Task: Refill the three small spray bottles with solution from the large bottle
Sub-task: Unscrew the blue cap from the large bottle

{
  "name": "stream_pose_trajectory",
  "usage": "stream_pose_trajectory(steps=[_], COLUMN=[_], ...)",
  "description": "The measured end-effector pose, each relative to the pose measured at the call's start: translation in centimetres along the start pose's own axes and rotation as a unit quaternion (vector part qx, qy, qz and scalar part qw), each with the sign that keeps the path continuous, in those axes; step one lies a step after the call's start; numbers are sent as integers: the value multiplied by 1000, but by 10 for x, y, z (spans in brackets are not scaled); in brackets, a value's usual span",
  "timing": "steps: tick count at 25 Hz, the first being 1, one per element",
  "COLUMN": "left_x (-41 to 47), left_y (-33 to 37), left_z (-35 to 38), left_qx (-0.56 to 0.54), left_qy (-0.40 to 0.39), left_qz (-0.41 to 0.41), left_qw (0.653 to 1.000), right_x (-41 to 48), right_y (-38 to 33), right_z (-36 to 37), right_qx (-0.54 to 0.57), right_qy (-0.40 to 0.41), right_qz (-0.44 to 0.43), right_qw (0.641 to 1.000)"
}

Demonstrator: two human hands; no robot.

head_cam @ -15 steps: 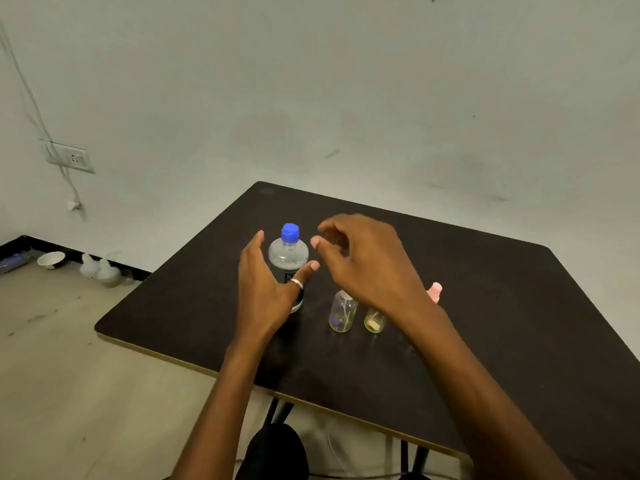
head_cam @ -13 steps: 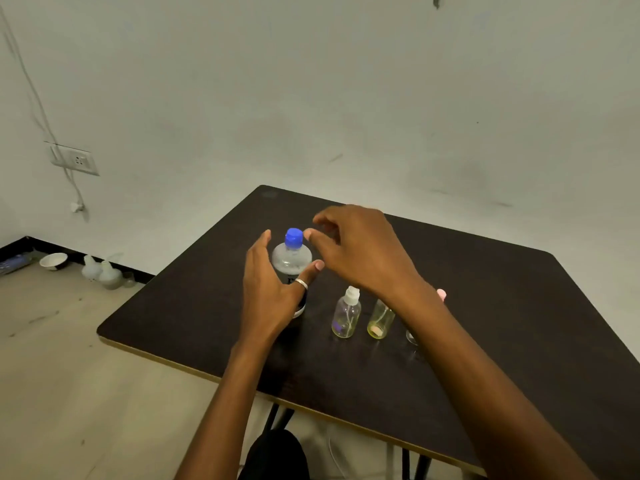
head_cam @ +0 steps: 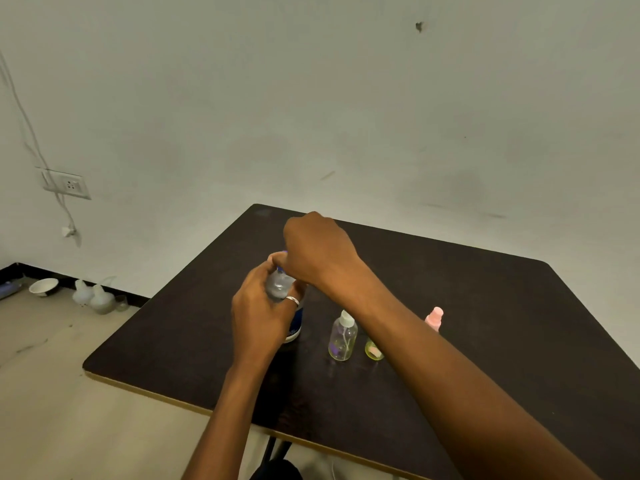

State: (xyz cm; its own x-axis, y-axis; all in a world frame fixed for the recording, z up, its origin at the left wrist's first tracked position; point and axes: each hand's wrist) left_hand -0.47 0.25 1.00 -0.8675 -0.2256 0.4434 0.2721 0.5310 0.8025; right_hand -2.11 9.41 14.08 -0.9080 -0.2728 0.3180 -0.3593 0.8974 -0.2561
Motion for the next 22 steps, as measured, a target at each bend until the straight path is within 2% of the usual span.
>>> stream_pose_trajectory(steps=[5,9,13,17,19,22], left_x=[0,2,2,2,2,2], left_y=[-1,-1,0,-2,-1,0], left_z=[0,0,3,4,4,4], left_qx=[4,16,10,7,9,11], left_qy=[-1,0,5,5,6,11], left_qz=[-8,-18,-29,-31,-30,-29], left_qw=[1000,1000,1000,999,999,999], right_x=[4,8,13,18,23,26], right_y=[1,2,6,7,5,-1], right_z=[2,-4,-15,-26,-29,-23], right_qx=[16,36,35,25,29,2], right_qy=[-32,-99,-176,-222,-210,-136], right_qz=[-6,-12,-53,-62,-38,-4], right_qw=[999,994,982,973,977,991])
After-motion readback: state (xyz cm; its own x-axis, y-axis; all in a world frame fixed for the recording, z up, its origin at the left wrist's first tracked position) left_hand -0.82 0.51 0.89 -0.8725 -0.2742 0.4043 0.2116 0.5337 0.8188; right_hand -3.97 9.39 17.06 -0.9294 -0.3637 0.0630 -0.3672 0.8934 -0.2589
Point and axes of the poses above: each hand's wrist, its own x-axis towards the middle knuckle, its own z-axis out of the palm, y = z × x, and after that the axes turned 14 degrees about x, right-handed
